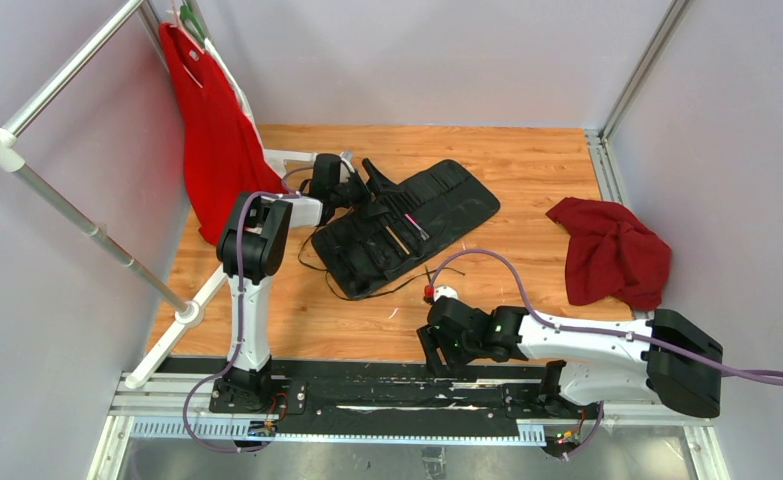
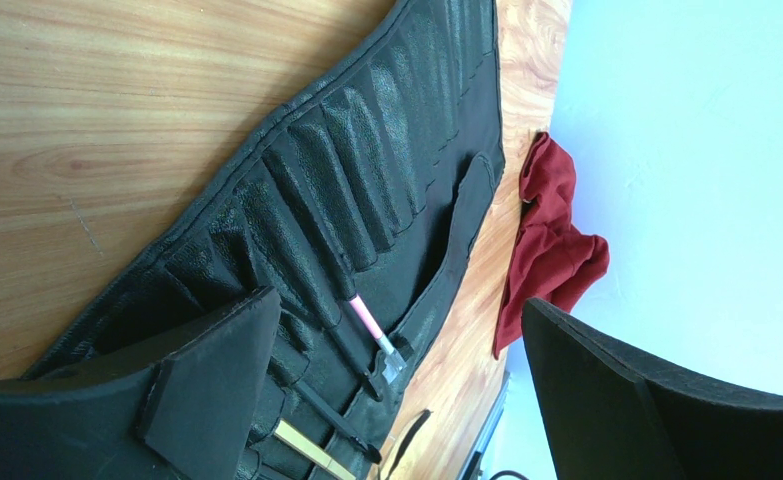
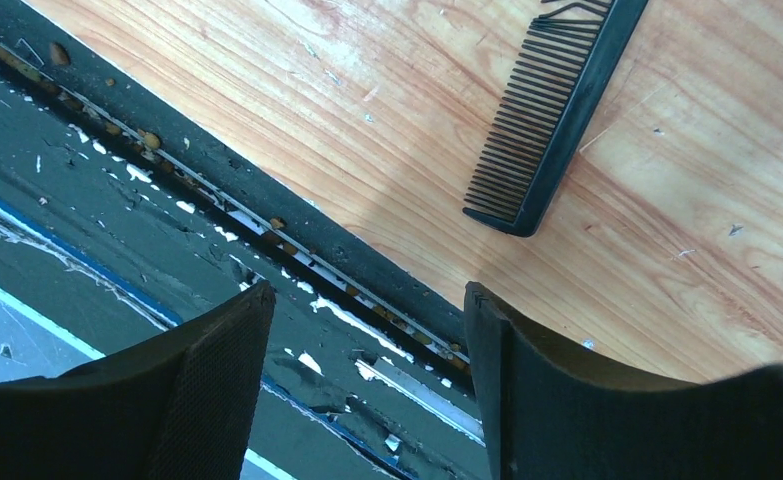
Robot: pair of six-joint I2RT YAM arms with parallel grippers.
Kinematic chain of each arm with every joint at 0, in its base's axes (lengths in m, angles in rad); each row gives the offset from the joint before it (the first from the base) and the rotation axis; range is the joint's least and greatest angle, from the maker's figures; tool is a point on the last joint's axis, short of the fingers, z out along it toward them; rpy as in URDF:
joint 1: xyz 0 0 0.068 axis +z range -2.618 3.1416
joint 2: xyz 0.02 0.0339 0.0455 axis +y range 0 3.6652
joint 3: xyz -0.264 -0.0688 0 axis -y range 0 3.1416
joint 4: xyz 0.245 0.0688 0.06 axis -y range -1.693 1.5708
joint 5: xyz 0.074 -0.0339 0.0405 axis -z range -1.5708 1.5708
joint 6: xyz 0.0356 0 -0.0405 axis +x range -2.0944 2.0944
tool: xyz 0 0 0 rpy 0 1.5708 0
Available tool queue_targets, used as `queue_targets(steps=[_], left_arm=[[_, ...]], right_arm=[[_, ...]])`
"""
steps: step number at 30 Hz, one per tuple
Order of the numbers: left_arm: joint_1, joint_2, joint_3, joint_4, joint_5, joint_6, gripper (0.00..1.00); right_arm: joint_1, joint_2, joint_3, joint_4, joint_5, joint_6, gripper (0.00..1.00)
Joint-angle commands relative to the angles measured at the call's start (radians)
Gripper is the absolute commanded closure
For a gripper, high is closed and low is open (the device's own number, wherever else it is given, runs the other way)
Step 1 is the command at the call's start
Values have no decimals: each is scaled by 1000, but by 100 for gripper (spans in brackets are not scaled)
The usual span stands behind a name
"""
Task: Organize the makeup
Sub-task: Move the makeup tool to the center of the board.
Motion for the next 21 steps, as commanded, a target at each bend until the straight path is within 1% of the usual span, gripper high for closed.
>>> queue_targets(steps=[1,21], left_arm=[[14,1,-17,-101,-13,30,2],[14,-7,-29,-101,-15,31,2]], right_arm=[[15,15,-18,23,15,9,30],[-36,58,-34,59,34,-34,30]])
